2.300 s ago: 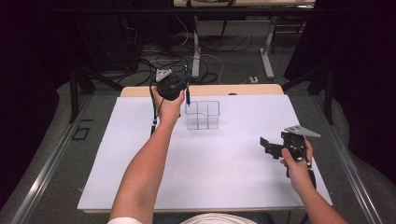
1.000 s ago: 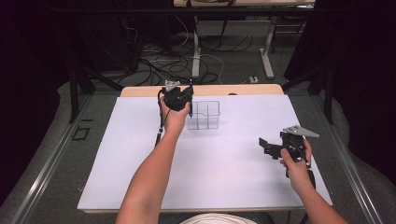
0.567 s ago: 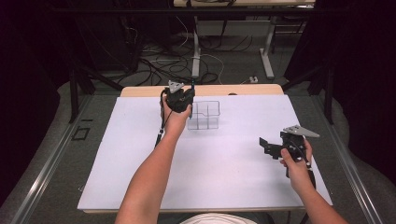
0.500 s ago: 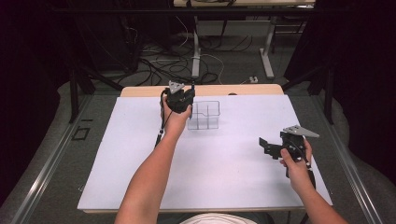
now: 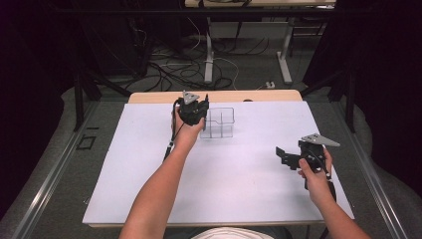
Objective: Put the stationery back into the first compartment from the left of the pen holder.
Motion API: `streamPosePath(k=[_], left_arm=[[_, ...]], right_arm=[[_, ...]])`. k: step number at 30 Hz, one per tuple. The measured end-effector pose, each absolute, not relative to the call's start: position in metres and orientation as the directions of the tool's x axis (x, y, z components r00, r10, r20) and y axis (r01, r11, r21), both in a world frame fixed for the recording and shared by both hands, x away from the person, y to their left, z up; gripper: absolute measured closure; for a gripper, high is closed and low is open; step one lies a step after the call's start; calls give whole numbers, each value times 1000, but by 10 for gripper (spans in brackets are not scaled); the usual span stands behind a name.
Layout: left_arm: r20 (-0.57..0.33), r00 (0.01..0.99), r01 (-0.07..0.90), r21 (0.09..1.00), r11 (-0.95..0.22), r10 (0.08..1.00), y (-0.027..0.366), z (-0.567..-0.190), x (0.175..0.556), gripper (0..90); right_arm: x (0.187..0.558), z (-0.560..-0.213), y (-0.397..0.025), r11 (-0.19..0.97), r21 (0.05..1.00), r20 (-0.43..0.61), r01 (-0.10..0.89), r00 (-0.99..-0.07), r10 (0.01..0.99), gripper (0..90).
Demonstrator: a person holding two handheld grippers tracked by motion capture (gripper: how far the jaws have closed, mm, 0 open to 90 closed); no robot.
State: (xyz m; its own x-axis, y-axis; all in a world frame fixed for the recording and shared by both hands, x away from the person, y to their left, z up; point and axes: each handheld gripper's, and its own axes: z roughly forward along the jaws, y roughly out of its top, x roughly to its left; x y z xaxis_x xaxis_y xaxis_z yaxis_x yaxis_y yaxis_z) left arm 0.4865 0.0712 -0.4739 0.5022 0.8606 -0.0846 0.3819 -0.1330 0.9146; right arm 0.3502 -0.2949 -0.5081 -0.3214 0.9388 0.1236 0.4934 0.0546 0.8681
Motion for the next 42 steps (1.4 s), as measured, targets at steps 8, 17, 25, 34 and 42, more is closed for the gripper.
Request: streamPosePath(k=[8,17,25,34,42], left_arm=[[-98,525,359,926,-116,846,77,-466,476,574],[-120,549,355,930,-100,827,94,-462,462,428],[-169,554,352,935,-45,815,117,-453,451,330],[-210,520,442,896,-50,828,148,-442,430,325],[-274,506,479,878,-3,818,171,-441,411,243]], right_arm=[[350,-508,-293,58,867,123,494,-326,937,73],[350,-507,-294,56,871,121,488,-324,938,73],[350,-507,-293,63,872,113,485,-325,939,73],[350,-506,-292,66,876,106,478,-325,940,73],[350,-506,-291,67,873,111,484,-330,937,73]])
